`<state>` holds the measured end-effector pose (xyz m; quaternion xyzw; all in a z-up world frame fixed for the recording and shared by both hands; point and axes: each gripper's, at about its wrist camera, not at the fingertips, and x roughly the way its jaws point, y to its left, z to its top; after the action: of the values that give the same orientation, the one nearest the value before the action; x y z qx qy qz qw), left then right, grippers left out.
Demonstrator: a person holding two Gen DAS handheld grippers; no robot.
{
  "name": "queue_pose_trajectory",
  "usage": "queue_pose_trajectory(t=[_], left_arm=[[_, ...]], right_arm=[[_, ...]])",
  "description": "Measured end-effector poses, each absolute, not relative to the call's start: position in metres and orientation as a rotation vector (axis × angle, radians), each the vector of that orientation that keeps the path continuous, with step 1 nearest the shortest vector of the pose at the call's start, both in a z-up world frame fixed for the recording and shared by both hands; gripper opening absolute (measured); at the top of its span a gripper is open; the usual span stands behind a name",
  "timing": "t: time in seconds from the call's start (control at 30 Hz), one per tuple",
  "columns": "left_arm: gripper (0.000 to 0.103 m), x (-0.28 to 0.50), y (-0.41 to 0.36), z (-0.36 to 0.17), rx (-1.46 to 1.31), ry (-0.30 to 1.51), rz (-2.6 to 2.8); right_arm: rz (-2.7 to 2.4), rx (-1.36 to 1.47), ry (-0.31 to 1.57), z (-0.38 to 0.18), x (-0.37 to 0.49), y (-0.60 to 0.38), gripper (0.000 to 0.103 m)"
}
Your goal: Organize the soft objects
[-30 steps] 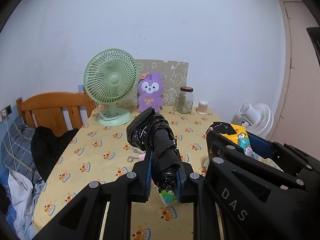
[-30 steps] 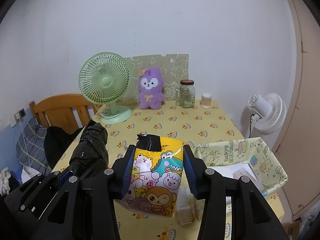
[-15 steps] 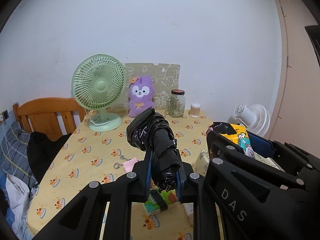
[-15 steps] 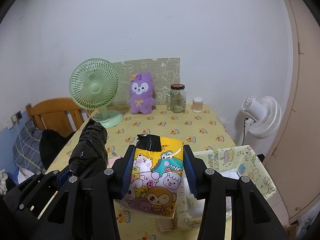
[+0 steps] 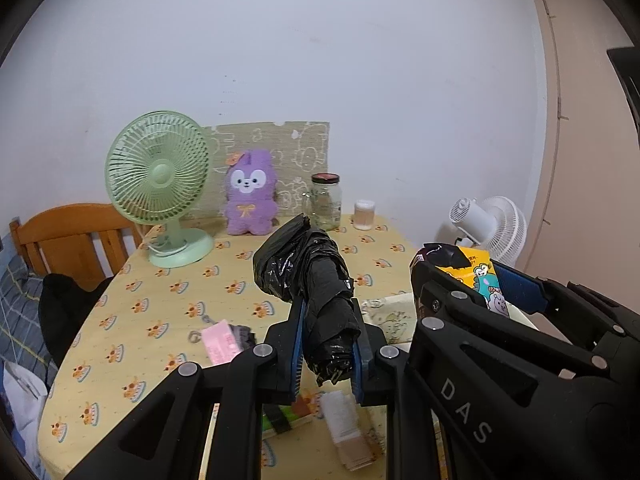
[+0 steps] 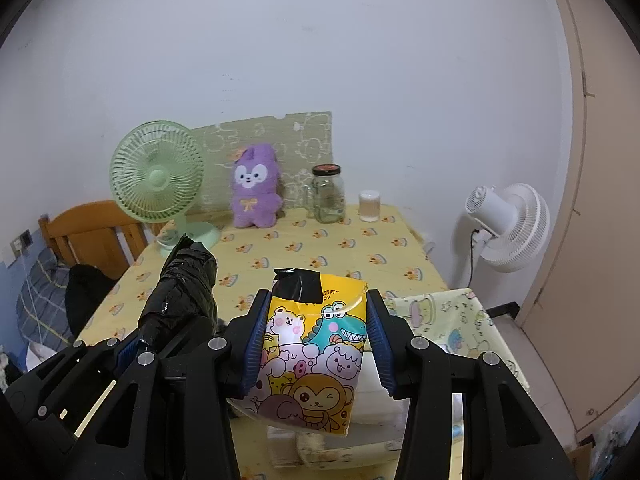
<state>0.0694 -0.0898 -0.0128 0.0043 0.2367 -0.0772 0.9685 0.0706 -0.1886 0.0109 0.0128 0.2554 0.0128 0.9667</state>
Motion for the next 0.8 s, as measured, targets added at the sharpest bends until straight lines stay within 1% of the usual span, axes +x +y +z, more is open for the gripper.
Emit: queue_pose_trajectory(t=[0.5, 0.8], left_arm=[[0.017, 0.084, -0.130, -0.027, 0.028, 0.508, -0.214], [0.017, 0.091, -0.151, -0.036, 0.062, 0.541, -0.247]], right_arm=[[-0.049, 0.002, 0.507, 0.000, 0.078, -0.229, 0.050], [-0.076, 0.039, 0.539, -0.013, 0.083, -0.252, 0.050]])
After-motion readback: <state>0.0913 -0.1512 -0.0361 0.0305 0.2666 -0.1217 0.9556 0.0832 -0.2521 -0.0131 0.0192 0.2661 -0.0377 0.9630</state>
